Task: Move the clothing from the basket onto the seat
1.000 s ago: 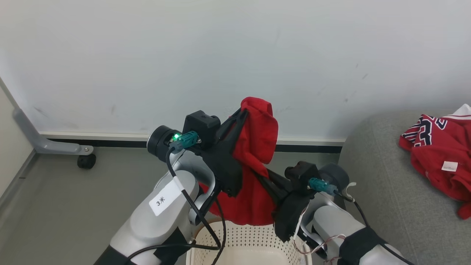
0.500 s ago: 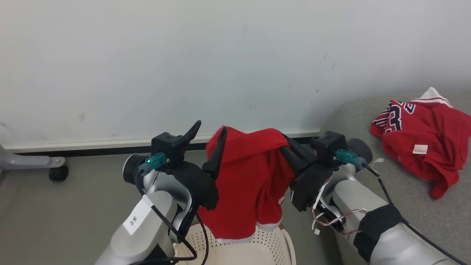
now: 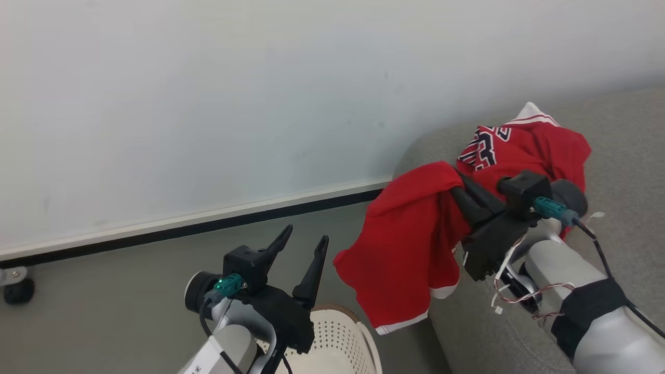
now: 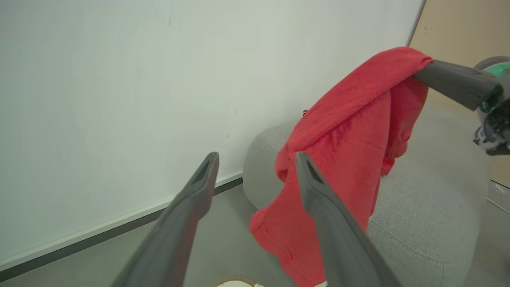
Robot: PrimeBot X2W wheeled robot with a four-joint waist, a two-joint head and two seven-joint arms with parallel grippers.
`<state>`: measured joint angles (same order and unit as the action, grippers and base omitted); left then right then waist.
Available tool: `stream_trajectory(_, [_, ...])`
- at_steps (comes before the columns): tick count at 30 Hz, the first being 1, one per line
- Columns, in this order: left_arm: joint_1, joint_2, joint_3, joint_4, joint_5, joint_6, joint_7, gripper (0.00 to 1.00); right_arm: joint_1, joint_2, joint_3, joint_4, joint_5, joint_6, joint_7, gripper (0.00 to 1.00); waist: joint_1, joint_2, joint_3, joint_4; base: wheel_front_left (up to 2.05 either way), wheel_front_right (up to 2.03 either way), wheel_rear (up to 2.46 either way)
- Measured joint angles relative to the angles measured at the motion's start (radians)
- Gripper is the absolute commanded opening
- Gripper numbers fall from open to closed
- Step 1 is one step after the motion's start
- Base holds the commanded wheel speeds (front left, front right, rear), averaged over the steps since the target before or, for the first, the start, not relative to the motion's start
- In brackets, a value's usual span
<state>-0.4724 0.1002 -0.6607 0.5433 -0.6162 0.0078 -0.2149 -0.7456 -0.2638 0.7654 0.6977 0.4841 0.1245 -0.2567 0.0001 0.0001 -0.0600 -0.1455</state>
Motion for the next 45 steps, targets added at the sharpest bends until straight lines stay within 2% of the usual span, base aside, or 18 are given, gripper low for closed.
stream_trajectory(13, [0.071,-0.021,-0.04,-0.075,0.022,0.02,-0.017,1.0,0.018,-0.111,-0.052,-0.112,-0.011,-0.016,0.0,0.0,-0.0001,0.0,-0.003,-0.159,0.0,0.0,0.0])
stream_trajectory(19, [0.073,-0.029,-0.07,-0.106,0.056,0.028,-0.025,1.0,0.016,-0.158,-0.079,-0.149,-0.011,-0.02,0.0,0.0,-0.0001,0.0,0.027,-0.199,0.0,0.0,0.0])
stream_trajectory(23, [0.073,-0.029,-0.084,-0.139,0.068,0.036,-0.025,1.0,-0.025,-0.19,-0.107,-0.164,-0.011,-0.02,0.0,0.0,0.0,0.0,0.065,-0.204,0.0,0.0,0.0])
stream_trajectory(29, [0.072,-0.028,-0.098,-0.193,0.09,0.046,-0.025,1.0,-0.184,-0.241,-0.176,-0.159,-0.007,-0.02,0.011,0.0,0.0,0.0,0.136,-0.197,0.0,0.0,0.0])
stream_trajectory(37, [0.046,0.006,-0.097,-0.274,0.136,0.057,-0.025,1.0,-0.415,-0.325,-0.258,-0.063,-0.007,-0.024,0.054,0.0,0.0001,0.0,0.237,-0.162,0.0,0.0,0.0])
stream_trajectory(45, [0.009,0.049,-0.081,-0.366,0.17,0.071,-0.025,1.0,-0.5,-0.36,-0.284,0.028,-0.007,-0.037,0.081,0.0,0.0002,0.0001,0.345,-0.119,0.0,0.0,0.0])
